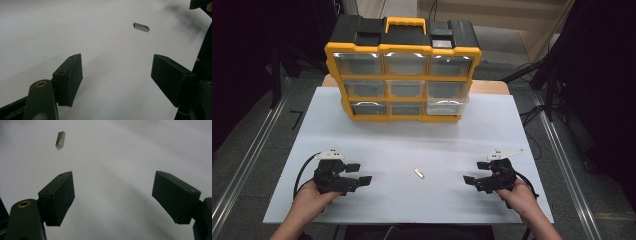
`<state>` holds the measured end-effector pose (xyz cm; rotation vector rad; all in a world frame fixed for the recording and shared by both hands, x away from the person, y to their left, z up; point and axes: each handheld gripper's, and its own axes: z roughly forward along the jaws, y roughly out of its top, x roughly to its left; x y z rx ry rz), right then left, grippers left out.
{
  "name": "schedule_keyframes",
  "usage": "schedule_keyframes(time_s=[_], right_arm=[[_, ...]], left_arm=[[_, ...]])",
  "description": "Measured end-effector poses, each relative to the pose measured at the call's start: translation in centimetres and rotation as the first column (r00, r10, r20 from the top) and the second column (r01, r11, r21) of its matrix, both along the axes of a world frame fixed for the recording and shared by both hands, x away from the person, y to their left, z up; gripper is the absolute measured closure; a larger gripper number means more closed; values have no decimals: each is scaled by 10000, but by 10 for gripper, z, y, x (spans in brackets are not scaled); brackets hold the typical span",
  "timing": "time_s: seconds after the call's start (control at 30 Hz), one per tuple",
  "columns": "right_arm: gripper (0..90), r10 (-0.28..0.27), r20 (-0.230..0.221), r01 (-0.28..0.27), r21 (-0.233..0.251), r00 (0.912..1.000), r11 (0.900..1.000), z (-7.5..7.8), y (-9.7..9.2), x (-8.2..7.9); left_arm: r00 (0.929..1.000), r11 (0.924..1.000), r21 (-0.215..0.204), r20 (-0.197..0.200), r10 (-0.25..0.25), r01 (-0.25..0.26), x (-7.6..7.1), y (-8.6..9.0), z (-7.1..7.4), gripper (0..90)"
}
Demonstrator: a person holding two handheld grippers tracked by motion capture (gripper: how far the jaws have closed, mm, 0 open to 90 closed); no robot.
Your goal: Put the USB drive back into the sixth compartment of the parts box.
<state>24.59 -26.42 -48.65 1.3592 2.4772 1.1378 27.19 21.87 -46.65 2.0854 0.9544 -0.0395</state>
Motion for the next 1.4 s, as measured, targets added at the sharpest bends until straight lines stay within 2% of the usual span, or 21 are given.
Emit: schedule_keyframes(time_s=[0.27, 0.47, 0.6, 0.9, 1.0, 1.33, 1.4], right_arm=[[164, 34, -10, -34, -48, 10000, 10000, 0, 1, -1], [165, -30, 80, 28, 174, 10000, 9998, 2, -2, -4], [169, -11, 7, 11, 261, 10000, 9997, 2, -2, -1], [169, 42, 1, -42, 153, 10000, 9999, 1, 6, 4], [169, 157, 155, -159, 117, 9998, 9998, 4, 13, 7], [169, 405, 480, -413, 156, 9980, 9990, 15, 23, 12], [169, 523, 628, -527, 44, 9967, 9986, 18, 26, 13]], left_arm=[[10000, 9998, -179, -31, 19, -20, 0, 1, 0, 265], [9999, 9996, -238, -2, 121, -121, 1, 3, 1, 265], [9998, 9994, -285, -108, 182, -185, 1, 3, 1, 265], [9998, 9993, -326, 36, 202, -201, 1, 3, 1, 265], [9997, 9987, -440, -22, 242, -243, 1, 4, 2, 265], [9999, 9994, -305, 21, 165, -165, 1, 3, 1, 265], [9999, 9995, -275, 5, 149, -149, 1, 2, 1, 265]])
